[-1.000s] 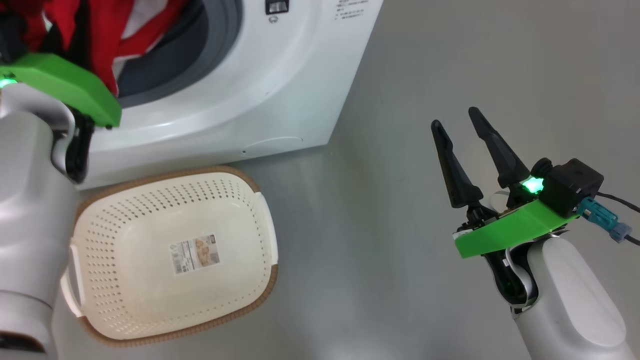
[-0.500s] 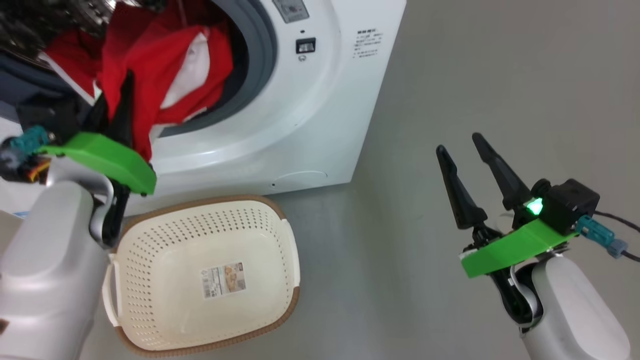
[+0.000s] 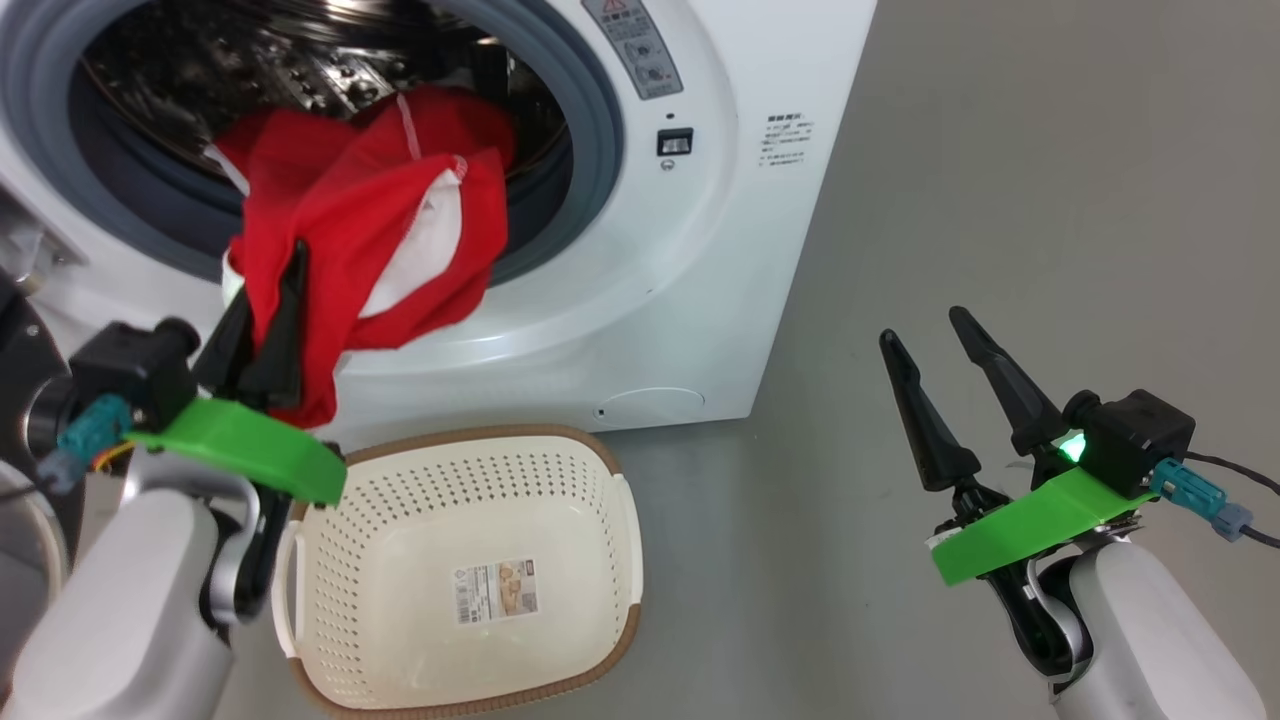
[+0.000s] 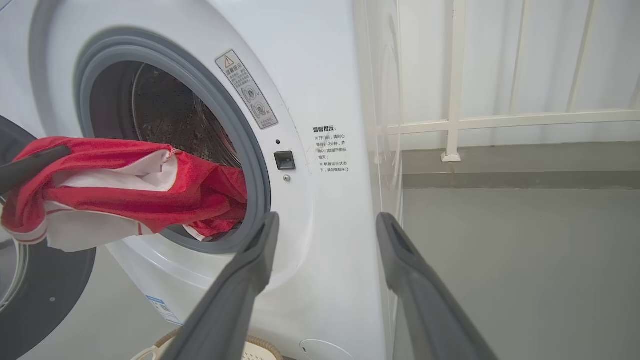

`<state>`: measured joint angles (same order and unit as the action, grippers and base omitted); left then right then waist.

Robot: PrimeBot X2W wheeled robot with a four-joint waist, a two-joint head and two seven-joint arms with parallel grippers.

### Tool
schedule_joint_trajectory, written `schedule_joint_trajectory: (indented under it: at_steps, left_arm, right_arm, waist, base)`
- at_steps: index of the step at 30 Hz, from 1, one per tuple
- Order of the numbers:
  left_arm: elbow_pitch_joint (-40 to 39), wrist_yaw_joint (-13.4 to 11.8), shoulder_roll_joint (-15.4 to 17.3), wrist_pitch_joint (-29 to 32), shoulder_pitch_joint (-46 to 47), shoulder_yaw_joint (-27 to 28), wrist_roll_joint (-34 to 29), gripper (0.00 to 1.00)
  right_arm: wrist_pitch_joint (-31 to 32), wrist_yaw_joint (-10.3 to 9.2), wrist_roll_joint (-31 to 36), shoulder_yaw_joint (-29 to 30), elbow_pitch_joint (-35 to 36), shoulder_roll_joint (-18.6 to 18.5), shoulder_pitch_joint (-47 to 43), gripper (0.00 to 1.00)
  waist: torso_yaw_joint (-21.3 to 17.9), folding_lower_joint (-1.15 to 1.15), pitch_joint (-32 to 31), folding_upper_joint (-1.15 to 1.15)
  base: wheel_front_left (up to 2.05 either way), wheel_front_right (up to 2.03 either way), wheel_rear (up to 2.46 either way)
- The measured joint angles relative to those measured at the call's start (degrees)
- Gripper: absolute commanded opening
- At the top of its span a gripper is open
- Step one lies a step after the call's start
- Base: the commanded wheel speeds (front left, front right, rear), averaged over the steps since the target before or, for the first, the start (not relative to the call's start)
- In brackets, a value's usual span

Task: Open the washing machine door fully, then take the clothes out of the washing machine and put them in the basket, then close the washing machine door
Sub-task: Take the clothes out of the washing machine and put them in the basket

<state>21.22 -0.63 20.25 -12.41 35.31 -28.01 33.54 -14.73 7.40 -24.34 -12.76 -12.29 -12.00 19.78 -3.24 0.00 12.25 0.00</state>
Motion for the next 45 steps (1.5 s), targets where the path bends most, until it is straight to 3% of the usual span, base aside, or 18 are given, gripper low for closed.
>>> schedule_joint_trajectory:
  at_steps: [8,23,39,45]
  left_arm:
    - [-14.2,-5.0,3.1,0.8,-9.1,0.2,0.0,0.00]
    - [-31.1,-11.4,6.8,1.8,-18.2,1.8,-0.8,0.00]
    - [-30.3,-12.6,6.5,1.7,-21.1,1.3,-0.6,0.00]
    - [-22.8,-9.9,4.3,0.6,-21.1,-0.5,0.9,0.00]
  right_arm:
    - [0.0,0.00,0.0,0.0,-0.2,-0.4,-0.1,1.00]
    - [0.0,0.00,-0.4,0.4,-0.1,-0.6,-2.3,1.00]
    - [0.0,0.00,-0.5,0.1,-0.1,-0.6,-2.3,1.00]
    - [0.0,0.00,-0.5,-0.2,0.0,-0.6,-2.1,1.00]
  waist:
    - [1.4,0.00,-2.3,0.00]
    - [2.3,0.00,-3.5,0.00]
    - [1.7,0.00,-2.6,0.00]
    - [1.1,0.00,-1.1,0.00]
  base:
    - [0.00,0.00,0.00]
    - [0.00,0.00,0.00]
    - [0.00,0.00,0.00]
    - [0.00,0.00,0.00]
